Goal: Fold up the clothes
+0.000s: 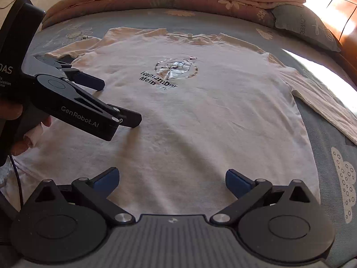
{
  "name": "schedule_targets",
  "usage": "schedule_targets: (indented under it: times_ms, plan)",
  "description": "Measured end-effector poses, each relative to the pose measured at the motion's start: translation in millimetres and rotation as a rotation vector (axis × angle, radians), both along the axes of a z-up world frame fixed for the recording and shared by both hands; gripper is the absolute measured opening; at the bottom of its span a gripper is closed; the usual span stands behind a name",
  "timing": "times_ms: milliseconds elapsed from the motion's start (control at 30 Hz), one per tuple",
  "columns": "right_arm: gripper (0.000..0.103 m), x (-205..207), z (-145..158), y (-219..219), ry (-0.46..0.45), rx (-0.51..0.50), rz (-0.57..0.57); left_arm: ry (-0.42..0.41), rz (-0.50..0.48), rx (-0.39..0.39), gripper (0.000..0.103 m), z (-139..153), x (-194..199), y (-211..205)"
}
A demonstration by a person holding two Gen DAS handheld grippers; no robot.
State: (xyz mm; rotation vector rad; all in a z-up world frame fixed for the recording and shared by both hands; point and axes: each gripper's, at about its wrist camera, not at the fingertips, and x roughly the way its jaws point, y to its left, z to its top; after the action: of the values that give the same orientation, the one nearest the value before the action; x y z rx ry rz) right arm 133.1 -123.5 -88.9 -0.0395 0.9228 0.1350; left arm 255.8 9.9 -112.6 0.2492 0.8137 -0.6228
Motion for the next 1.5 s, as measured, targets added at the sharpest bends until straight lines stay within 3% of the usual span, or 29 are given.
schedule_targets:
  times_ms: [100,600,733,833,1000,1100,1200,1333,1500]
  plan:
    - [0.103,-7,-7,5,-0.029,-0.042,0.01,0.003,0.001,-0.002,0.102,0,1,0]
    - [0.103,-32,-13,1,-0.084,-0.021,-0.067,0.027,0.012,-0.04,0.102,0,10,0]
    - [0.103,-22,-8,-2,-0.019,-0.014,-0.027,0.029,0.042,-0.065,0.102,2,14,2]
    - [0.103,-11,0,-16,0.04,0.008,-0.005,-0.04,0.046,-0.078,0.102,7,10,3]
    - [0.103,27,34,-75,-0.016,-0.014,-0.136,-0.06,0.053,-0.13,0.102,11,11,8]
    - [0.103,68,52,-131,-0.053,-0.032,-0.265,-0.056,0.08,-0.117,0.102,7,14,7]
    - [0.103,120,59,-203,-0.056,0.018,-0.436,-0.054,0.121,-0.075,0.102,1,18,6]
    - [0.103,173,43,-276,0.014,0.063,-0.597,-0.061,0.137,-0.051,0.102,-5,23,5]
    - [0.103,209,0,-319,0.106,0.091,-0.7,-0.089,0.139,-0.035,0.102,-9,25,4]
